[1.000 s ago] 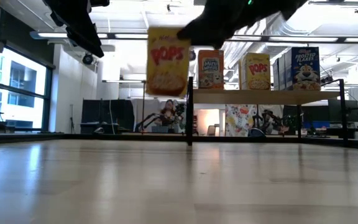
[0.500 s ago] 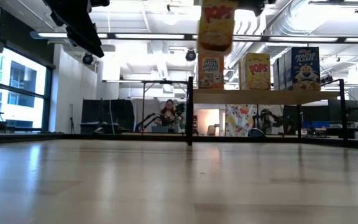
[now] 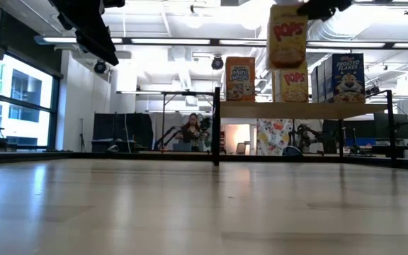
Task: Stack cereal on shelf
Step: Put the yellow cereal box on the shelf aligned with the other yellow cereal boxes
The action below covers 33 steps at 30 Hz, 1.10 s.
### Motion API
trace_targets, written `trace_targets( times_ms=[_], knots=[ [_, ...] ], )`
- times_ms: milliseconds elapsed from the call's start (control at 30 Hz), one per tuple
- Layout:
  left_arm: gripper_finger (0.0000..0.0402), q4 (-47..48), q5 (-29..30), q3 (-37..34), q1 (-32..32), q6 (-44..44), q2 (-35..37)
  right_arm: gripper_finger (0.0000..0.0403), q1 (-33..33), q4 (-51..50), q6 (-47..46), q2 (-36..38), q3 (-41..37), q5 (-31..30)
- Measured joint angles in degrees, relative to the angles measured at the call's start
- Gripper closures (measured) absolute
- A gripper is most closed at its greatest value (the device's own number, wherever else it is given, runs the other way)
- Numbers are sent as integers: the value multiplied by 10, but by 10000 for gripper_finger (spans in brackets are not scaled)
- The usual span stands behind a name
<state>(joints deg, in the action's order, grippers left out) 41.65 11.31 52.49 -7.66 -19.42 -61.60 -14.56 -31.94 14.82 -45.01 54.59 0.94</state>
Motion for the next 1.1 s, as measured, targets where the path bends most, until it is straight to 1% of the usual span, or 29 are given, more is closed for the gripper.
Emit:
trace_targets(
  times_ms=[267, 533, 600, 700, 767, 933, 1100],
  knots=[
    [202, 0, 0, 0, 0, 0, 0, 238, -70, -80, 36, 0, 0, 39],
    [202, 0, 0, 0, 0, 0, 0, 238, -125, -91, 82, 1, 0, 45],
    [202, 0, 0, 0, 0, 0, 0, 238, -139, -94, 88, 0, 0, 67],
    [202, 0, 0, 0, 0, 0, 0, 238, -159, -98, 88, 0, 2, 116],
    [202, 0, 0, 0, 0, 0, 0, 238, -168, -113, 88, 0, 11, 135],
    [202, -5, 0, 0, 0, 0, 0, 238, -187, -161, 89, 0, 61, 154],
    [202, -29, 0, 0, 0, 0, 0, 238, -200, -171, 103, 0, 112, 191]
  ],
)
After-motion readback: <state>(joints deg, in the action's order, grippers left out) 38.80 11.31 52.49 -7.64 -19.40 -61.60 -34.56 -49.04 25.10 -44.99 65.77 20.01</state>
